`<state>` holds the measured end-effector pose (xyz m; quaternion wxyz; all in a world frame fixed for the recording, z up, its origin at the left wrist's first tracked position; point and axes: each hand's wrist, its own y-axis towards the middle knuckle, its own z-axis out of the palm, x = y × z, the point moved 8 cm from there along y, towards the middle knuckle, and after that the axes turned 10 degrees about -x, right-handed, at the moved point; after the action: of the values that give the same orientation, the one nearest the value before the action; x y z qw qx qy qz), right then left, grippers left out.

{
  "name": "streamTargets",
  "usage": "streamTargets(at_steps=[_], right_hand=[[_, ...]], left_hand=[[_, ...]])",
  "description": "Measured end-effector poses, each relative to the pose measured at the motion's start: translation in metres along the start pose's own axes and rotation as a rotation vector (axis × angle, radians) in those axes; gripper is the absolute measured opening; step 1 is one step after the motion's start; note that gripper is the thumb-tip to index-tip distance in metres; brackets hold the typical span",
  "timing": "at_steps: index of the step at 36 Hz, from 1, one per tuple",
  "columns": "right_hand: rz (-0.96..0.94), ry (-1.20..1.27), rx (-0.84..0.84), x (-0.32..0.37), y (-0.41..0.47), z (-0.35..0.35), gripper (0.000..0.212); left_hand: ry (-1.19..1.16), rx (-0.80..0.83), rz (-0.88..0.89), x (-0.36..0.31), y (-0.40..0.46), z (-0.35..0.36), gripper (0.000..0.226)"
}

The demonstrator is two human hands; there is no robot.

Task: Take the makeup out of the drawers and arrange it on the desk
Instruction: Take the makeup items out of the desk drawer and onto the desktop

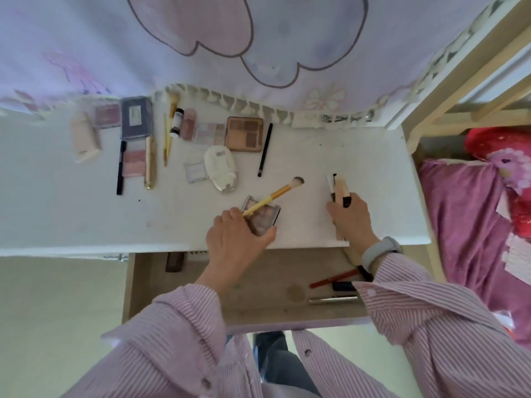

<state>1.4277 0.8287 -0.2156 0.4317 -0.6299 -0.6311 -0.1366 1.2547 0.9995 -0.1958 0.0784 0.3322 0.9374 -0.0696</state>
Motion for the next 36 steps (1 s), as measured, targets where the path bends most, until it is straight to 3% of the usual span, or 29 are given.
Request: streamTargets(at_steps=[5, 10, 22, 26, 30, 36], right_hand=[[-0.034, -0.004, 0.041, 0.014, 0.014, 0.018, 0.007], [-0.117, -0.042, 0.045, 0.034, 0.029, 0.025, 0.028], [-0.347, -0.052, 0.01, 0.059, 0.027, 0.029, 0.026], [-0.439, -0.128, -0.029, 0.05, 0.032, 0.032, 0.019], [-0.455, -0.142, -0.01, 0.042, 0.034, 0.03, 0.017], [-0.494, -0.159, 0.018, 0.044, 0.026, 0.024, 0.041]], left_hand=[[-0.117, 0.018, -0.099, -0.045, 0.02, 0.016, 0.076], [-0.197, -0.016, -0.143, -0.063, 0.043, 0.018, 0.079], [-0.252, -0.071, -0.13, -0.063, 0.052, 0.02, 0.071], [-0.241, -0.153, -0.034, -0.06, 0.049, 0.014, 0.068], [-0.188, -0.307, 0.187, -0.064, 0.046, 0.007, 0.056], [-0.126, -0.311, 0.37, -0.066, 0.041, 0.014, 0.06]])
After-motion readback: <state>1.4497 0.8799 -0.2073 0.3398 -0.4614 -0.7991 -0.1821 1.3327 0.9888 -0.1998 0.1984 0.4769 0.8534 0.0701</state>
